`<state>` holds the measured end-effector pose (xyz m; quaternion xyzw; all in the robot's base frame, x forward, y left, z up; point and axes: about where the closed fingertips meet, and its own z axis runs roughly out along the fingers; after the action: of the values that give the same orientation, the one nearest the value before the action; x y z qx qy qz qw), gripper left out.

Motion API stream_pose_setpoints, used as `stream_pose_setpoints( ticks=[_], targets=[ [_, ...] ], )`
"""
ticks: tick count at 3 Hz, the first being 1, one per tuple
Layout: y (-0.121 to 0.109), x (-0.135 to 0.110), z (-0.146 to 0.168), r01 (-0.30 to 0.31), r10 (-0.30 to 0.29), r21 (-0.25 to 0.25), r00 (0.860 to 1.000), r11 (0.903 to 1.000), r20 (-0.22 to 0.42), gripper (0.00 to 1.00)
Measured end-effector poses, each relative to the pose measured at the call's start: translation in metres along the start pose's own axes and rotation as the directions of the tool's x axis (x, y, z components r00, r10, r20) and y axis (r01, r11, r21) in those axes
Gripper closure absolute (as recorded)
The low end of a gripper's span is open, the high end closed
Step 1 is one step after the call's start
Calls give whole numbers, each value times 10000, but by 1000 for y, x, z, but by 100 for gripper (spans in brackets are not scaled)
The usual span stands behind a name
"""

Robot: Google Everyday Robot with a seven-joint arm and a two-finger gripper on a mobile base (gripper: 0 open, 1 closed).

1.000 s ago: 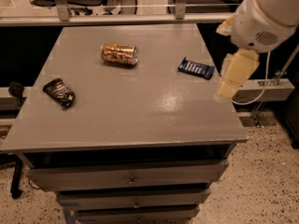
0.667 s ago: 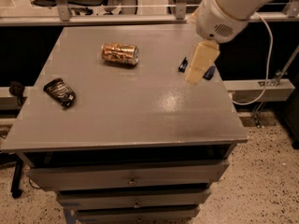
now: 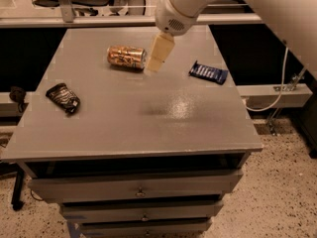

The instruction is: Place orange can upright

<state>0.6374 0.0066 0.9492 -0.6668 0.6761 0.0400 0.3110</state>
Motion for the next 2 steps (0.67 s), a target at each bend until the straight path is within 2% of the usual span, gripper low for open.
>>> stream_pose_setpoints(
  ticks=[1,2],
  targets=[
    [-22,-25,43,104,-100,-87,9991,9999,417,0],
    [-38,-40,81,-69,85,-304,9986,9995,524,0]
  ],
)
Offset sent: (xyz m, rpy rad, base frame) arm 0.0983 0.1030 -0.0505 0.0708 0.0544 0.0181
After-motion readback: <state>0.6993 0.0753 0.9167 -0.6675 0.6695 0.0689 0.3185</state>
